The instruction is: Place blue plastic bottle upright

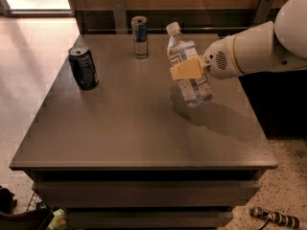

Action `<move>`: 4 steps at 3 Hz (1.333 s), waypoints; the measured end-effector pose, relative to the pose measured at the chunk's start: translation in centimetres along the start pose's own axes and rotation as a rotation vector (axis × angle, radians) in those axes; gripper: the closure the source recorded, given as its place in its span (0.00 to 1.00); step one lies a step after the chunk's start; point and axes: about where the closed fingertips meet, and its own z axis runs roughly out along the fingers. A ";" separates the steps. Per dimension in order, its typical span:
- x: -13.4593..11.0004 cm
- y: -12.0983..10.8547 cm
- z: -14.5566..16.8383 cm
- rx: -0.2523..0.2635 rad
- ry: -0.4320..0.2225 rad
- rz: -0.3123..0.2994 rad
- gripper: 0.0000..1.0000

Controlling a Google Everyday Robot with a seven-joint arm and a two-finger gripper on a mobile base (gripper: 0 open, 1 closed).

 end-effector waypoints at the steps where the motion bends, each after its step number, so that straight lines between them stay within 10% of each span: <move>1: -0.3 1.4 0.5 -0.133 -0.113 -0.049 1.00; 4: 2.3 2.9 0.3 -0.217 -0.359 -0.374 1.00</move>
Offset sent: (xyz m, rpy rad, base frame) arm -0.0343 0.0227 0.0031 0.0950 -0.5218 0.4190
